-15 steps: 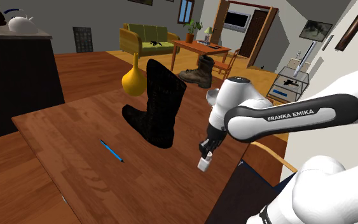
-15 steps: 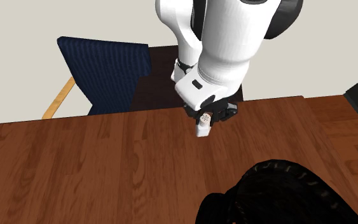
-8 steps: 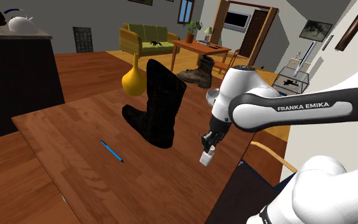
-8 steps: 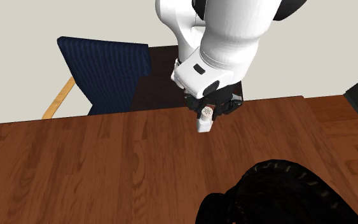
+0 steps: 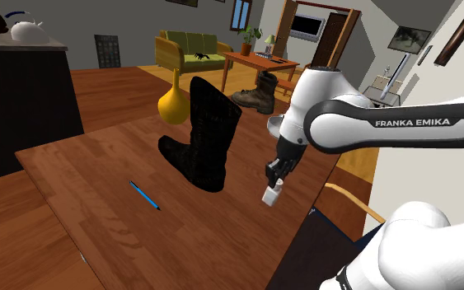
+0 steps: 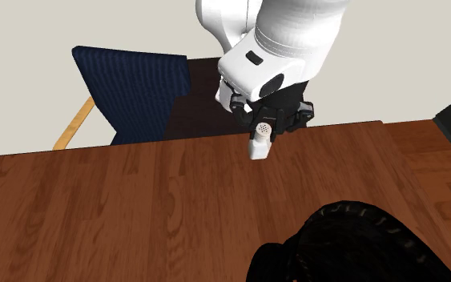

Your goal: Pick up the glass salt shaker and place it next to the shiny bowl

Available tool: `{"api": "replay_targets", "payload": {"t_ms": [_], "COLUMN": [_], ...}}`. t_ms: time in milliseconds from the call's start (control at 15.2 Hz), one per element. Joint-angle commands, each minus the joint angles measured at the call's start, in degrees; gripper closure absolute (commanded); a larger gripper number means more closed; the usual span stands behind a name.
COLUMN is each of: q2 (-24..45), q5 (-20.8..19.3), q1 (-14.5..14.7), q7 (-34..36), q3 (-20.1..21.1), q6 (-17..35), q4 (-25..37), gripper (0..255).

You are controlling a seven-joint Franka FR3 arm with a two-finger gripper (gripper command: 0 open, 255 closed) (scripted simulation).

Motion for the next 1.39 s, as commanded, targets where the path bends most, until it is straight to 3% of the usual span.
{"api": "replay_targets", "payload": {"t_ms": [0,726,1320], "q2": [-0.7,-2.3,5.2], "q5": [-0.1,-0.5,-7.3], "q1": [0.0,-0.2,-6.3], "q7": [0.0,0.0,-12.2], "q3": [-0.1,-0.7,-11.2], "q6": [-2.0,-10.6,-7.8], "q4": [1.3,8.2,13.1], "gripper": [255,255,255]}}
